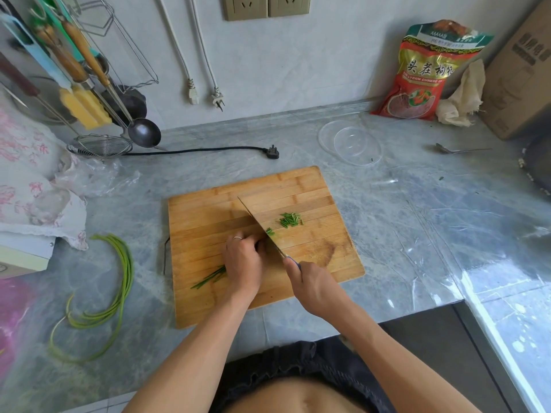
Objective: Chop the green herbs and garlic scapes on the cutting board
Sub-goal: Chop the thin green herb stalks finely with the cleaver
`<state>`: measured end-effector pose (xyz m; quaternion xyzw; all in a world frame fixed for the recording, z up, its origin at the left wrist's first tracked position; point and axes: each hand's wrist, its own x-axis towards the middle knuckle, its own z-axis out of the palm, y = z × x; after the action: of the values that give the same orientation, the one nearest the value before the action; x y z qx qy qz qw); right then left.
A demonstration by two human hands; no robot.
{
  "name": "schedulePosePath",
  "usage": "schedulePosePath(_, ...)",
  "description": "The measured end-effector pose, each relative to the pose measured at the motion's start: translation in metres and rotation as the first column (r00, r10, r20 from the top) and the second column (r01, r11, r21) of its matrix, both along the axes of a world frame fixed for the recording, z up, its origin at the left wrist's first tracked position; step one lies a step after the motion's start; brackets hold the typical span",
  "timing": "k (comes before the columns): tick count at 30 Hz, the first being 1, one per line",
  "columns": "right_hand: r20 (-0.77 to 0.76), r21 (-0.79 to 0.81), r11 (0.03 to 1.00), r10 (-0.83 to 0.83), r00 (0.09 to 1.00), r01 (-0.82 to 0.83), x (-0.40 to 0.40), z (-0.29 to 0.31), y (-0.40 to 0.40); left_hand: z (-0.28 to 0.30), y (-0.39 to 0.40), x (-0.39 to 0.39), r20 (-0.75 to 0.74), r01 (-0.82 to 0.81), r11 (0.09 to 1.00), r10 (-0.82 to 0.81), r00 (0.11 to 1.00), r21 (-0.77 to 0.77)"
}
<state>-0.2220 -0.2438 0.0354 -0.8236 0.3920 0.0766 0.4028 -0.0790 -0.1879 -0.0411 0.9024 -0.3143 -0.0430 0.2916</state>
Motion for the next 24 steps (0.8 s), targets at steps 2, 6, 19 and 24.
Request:
schedulePosePath(2, 0.005, 0.003, 1.000, -0.021, 1.000, 0.021, -0.004, 0.000, -0.001, 0.000, 0.001, -0.001, 0.010, -0.002, 1.000, 0.002, 1.000, -0.007)
schedulePosePath(6, 0.035, -0.003, 0.996, -0.088, 0.995, 0.088, -0.001, -0.002, -0.010, 0.000, 0.003, -0.003, 0.032, 0.033, 0.999, -0.032, 0.999, -0.031)
schedulePosePath(19, 0.086, 0.023, 0.994, -0.104, 0.991, 0.103, -0.016, 0.000, -0.019, 0.005, 0.000, 0.004, -0.031, 0.073, 0.997, -0.074, 0.997, -0.037)
schedulePosePath(24, 0.091, 0.015, 0.999, -0.044, 0.995, 0.043, -0.018, 0.008, -0.009, 0.010, -0.003, 0.002, -0.044, 0.064, 0.989, -0.070, 0.997, -0.133)
